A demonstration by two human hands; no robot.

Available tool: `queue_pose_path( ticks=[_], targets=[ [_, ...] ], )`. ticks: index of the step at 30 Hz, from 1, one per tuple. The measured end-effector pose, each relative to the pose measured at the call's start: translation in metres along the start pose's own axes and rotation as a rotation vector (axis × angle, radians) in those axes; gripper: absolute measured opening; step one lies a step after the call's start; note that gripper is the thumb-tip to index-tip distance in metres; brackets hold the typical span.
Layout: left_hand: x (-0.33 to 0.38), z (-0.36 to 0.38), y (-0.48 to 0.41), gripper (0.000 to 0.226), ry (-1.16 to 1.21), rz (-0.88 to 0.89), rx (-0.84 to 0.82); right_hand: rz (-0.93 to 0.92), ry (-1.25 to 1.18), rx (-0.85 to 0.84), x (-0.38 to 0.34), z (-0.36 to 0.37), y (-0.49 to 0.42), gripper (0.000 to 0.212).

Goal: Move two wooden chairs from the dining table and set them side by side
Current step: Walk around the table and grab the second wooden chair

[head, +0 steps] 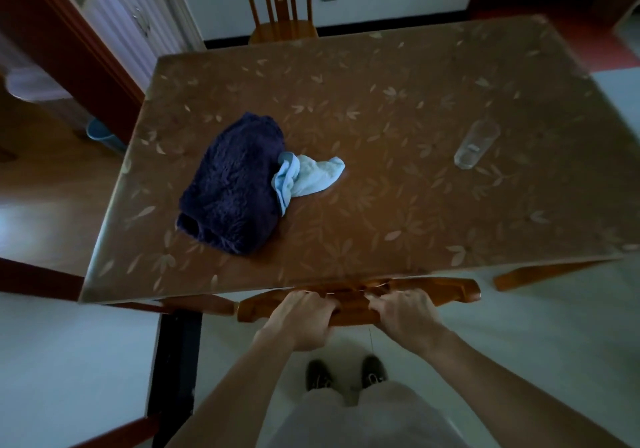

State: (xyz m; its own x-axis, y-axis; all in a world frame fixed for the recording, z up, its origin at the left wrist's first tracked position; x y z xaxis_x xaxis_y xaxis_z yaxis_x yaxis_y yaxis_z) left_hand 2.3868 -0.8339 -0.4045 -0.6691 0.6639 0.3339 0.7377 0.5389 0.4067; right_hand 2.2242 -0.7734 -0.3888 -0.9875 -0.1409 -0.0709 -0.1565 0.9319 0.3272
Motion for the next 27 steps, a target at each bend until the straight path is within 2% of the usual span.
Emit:
queue_pose_path(
  ticks=[4,6,10,13,15,17,22,27],
  targets=[
    [0.005,-0.035,0.005,0.028,-0.069,0.078,0.058,-0.021,-0.02,-0.008,0.006,-0.039,0.0,0.02],
    [0.011,-0.062,0.011,0.032,-0.086,0.105,0.098,-0.031,-0.016,0.047,0.007,-0.069,0.005,0.022],
    [0.024,-0.108,0.024,0.023,-0.045,0.148,0.061,-0.01,0.017,0.132,0.006,-0.111,0.016,0.025],
    [0.04,-0.126,0.034,0.04,0.024,0.139,0.027,0.03,-0.038,0.093,-0.001,-0.123,0.036,0.022],
    [0.056,-0.128,0.043,0.044,0.042,0.135,0.004,0.073,-0.049,0.078,-0.002,-0.124,0.055,0.023],
    [0.074,-0.12,0.052,0.037,0.054,0.147,-0.049,0.11,-0.059,0.033,-0.004,-0.116,0.081,0.036],
    [0.141,-0.092,0.079,0.024,-0.022,0.227,-0.112,0.187,-0.109,-0.05,-0.008,-0.089,0.168,0.03],
    [0.202,-0.085,0.114,0.03,-0.039,0.324,-0.086,0.266,-0.108,0.05,-0.011,-0.098,0.251,0.039]
  ],
)
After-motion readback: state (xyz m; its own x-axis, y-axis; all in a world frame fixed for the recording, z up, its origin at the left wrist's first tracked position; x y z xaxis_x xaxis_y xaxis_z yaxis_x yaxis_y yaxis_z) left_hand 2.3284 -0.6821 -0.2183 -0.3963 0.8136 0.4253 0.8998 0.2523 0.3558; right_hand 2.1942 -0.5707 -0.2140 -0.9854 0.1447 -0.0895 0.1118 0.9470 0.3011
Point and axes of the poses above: each hand's wrist, its own y-axis away from the middle knuckle, its own z-axis out of the palm, x = y × z, the point moved 5 cm from there along -y, towards the middle knuckle
